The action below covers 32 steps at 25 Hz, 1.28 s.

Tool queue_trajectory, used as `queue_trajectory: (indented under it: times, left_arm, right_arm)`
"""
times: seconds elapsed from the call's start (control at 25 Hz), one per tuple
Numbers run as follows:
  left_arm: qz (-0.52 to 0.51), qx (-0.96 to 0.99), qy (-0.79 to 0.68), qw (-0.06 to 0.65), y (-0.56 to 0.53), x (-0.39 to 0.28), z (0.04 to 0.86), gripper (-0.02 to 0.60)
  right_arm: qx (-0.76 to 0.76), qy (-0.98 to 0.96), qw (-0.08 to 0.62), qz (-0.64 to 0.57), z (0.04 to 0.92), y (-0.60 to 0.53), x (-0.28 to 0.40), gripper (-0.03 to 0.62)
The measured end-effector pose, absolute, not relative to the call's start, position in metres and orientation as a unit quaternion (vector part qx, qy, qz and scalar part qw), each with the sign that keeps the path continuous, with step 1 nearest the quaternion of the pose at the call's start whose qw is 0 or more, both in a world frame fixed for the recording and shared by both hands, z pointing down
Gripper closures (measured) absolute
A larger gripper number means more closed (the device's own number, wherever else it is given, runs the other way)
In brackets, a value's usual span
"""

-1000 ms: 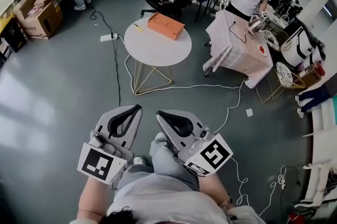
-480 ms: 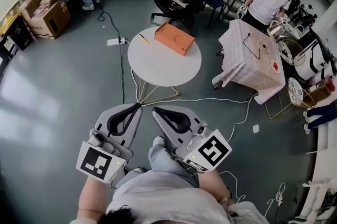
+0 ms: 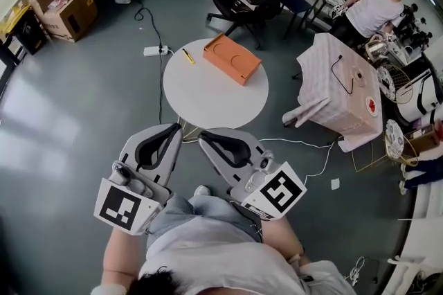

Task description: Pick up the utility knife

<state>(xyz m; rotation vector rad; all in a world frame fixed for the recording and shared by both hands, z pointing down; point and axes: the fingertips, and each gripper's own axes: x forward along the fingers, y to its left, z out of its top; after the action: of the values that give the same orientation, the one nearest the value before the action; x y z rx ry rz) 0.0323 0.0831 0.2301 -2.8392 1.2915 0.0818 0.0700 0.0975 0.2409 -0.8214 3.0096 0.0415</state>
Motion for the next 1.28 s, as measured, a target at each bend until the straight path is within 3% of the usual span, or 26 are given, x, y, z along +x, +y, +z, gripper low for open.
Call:
queue_trajectory:
  times: [0.72,1.28]
  left_arm:
    - [0.002,-0.932,0.363,-0.01,-0.053,0.016,0.249,0.571]
    - [-0.02,-0.954,0.3,-0.015,-0.197,-0.062,0.252,0.571]
  right_arm:
    - [-0.308,0.951,0.012,-0.011,0.253,-0.035,0.046,0.58]
    - [-0.366,0.93,0.002,-0.029,0.252,-0.177,-0.035,0.58]
